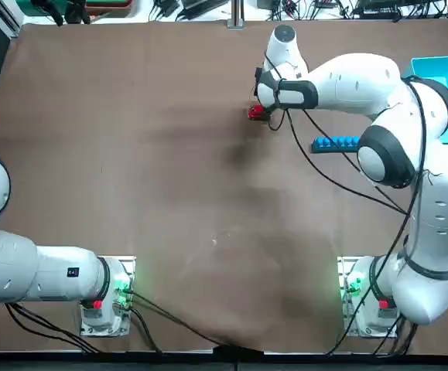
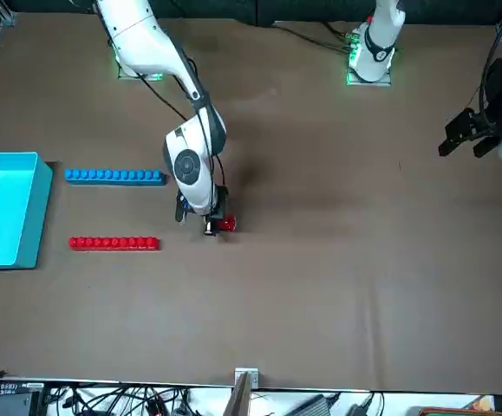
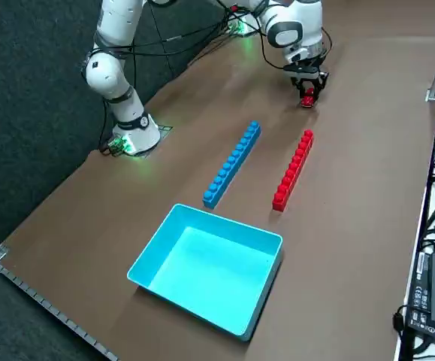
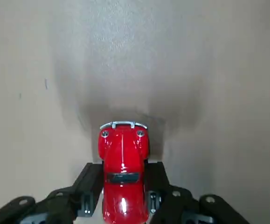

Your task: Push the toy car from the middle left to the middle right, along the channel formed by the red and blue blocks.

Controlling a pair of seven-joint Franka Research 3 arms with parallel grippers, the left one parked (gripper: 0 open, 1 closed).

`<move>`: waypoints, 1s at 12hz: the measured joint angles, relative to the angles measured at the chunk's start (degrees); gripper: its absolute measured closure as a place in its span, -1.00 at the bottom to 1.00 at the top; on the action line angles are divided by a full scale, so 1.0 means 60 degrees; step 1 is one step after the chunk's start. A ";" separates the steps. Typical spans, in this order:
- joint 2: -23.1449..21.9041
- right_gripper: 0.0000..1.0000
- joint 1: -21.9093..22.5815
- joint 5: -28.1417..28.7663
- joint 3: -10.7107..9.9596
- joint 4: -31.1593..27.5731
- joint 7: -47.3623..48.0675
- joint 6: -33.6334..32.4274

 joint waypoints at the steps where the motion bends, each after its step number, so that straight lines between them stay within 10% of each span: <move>1: 0.0021 -0.07 0.0033 0.0000 -0.0002 0.0013 0.0007 0.0036; 12: 0.0389 -0.18 0.0388 0.0032 -0.0022 0.0362 0.0413 0.0092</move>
